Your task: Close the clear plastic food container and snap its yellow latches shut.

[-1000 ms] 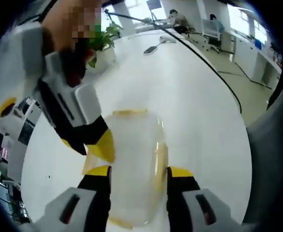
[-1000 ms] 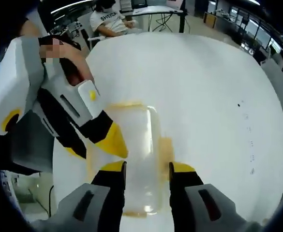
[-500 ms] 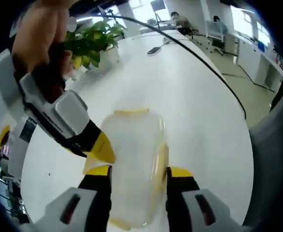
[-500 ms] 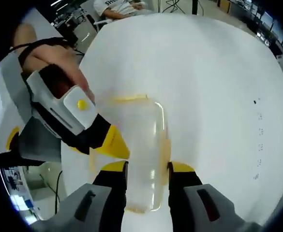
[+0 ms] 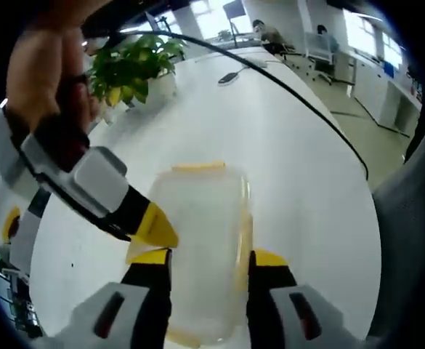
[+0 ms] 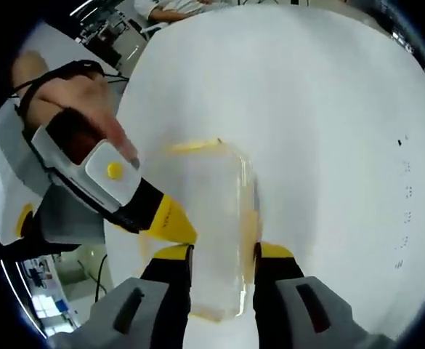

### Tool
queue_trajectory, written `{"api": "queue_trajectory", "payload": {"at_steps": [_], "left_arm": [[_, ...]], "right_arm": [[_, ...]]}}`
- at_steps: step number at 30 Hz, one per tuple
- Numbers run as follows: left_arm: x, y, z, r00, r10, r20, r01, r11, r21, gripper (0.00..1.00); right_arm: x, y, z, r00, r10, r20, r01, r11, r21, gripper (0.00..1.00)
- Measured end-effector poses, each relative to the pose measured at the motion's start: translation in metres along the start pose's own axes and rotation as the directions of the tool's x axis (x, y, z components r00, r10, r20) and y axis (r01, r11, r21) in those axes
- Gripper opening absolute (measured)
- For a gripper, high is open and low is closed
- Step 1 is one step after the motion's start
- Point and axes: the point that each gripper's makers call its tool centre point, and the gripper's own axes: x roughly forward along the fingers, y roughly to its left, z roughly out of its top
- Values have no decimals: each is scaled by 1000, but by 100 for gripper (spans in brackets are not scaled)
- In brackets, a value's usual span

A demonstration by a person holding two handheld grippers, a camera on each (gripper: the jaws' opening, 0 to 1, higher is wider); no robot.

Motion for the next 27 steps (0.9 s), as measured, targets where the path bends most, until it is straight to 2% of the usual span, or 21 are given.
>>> {"api": "queue_trajectory", "payload": {"at_steps": [2, 3, 4, 6, 7, 9, 13, 19, 23, 27], "left_arm": [[0, -1, -1, 1000, 7, -1, -7, 1000, -2, 36], [0, -1, -1, 1000, 9, -5, -9, 1000, -4, 36], [1, 0, -1, 1000, 8, -7, -8, 1000, -6, 36], [0, 0, 0, 1000, 8, -7, -8, 1000, -7, 36], [0, 0, 0, 1000, 9, -7, -9, 1000, -8, 36], [0, 0, 0, 1000, 10, -4, -11, 1000, -9, 37], [-1, -1, -1, 1000, 12, 12, -12, 1000, -7, 37], [0, -1, 0, 1000, 19, 14, -19, 1000, -12, 37], [0, -1, 0, 1000, 13, 17, -13, 1000, -12, 37], [-1, 0, 1, 999, 1, 32, 1, 999, -47, 37]], "right_arm": [[3, -13, -4, 1000, 1, 4, -1, 1000, -3, 31], [0, -1, -3, 999, -46, -2, 46, 999, -10, 31], [1, 4, -2, 999, -51, -5, 51, 999, -10, 31], [-2, 12, -4, 998, -55, -27, 55, 998, -12, 31], [-2, 14, -5, 999, -18, -39, 18, 1000, -1, 31], [-4, 10, -6, 998, -36, -59, 36, 999, 6, 31], [-5, 7, -7, 997, -56, -59, 57, 998, 13, 32], [-6, 4, -8, 991, -136, -9, 136, 989, 62, 32], [-8, 4, -7, 982, -185, 39, 183, 981, 58, 32], [-10, 4, -7, 963, -241, 122, 235, 970, 65, 32]]}}
